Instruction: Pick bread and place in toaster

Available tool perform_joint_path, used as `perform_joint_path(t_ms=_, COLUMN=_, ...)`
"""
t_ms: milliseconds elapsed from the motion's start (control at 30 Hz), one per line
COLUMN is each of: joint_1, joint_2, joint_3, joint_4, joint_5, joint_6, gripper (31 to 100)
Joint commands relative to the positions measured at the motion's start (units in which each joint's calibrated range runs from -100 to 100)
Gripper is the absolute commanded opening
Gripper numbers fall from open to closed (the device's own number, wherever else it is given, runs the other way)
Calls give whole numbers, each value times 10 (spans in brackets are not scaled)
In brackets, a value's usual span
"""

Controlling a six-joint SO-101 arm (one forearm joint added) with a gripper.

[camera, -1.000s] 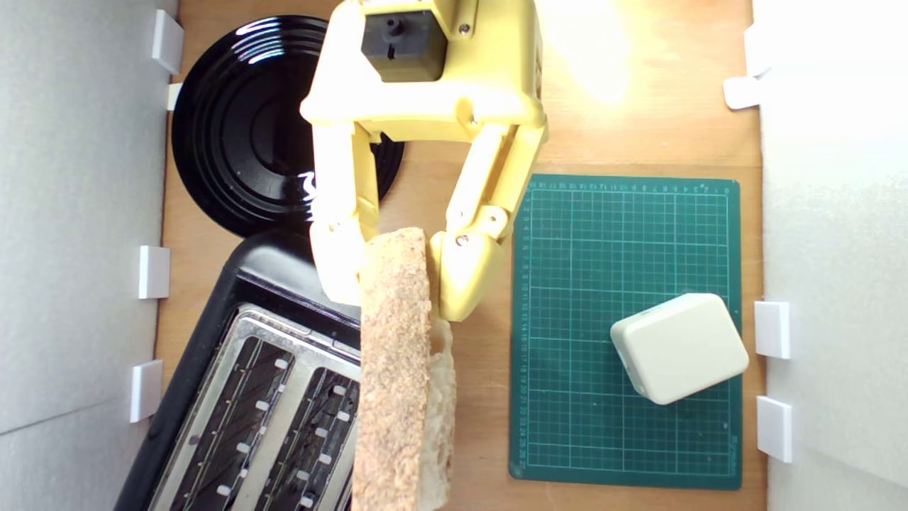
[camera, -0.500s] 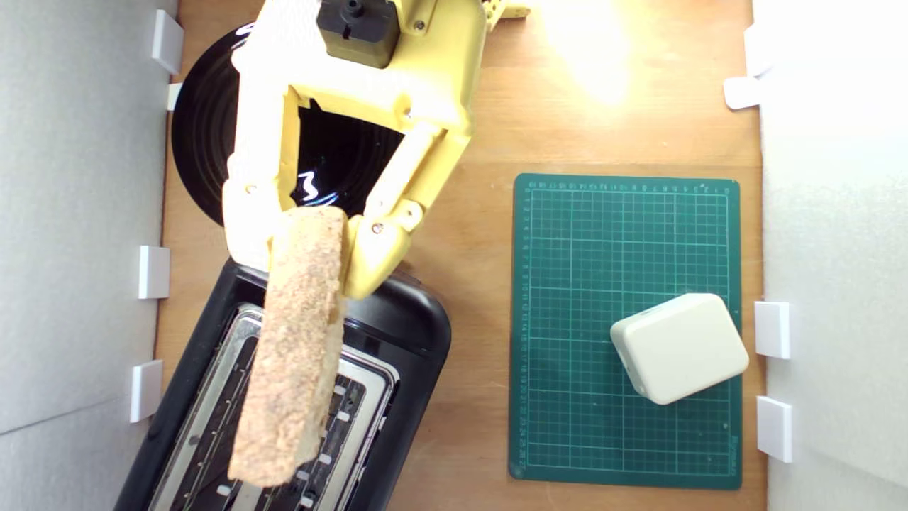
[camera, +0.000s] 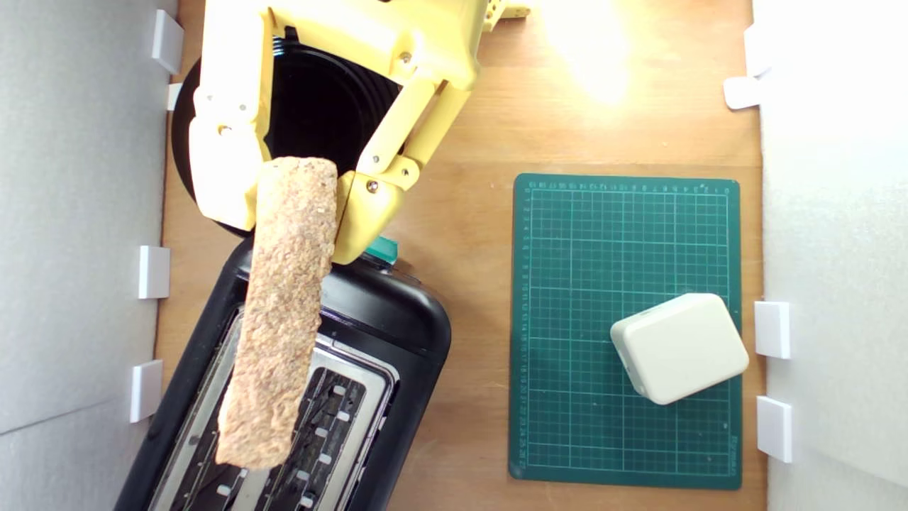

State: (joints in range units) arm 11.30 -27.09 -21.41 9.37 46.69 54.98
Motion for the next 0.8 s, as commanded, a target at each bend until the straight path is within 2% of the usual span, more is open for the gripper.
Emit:
perform_joint_path(t_ms=0, joint_1=26, joint_2=-1, joint_3=-37, joint_4=6, joint_5=4, joint_6=16, gripper=574)
perform_joint_path(t_ms=200, joint_1=45, joint_2=16, joint_3=-45, joint_4=7, joint_5=70, joint_6=28, gripper=574)
perform_joint_path(t_ms=367, joint_1=47, joint_2=29, joint_3=-55, joint_4=7, joint_5=94, joint_6=15, gripper=574)
perform_joint_path(t_ms=600, joint_1=57, joint_2=32, joint_3=-55, joint_4=3, joint_5=205, joint_6=11, gripper=574)
perform_joint_path(t_ms=767, joint_1=55, joint_2=33, joint_3=-54, joint_4=6, joint_5=210, joint_6=-20, gripper=574)
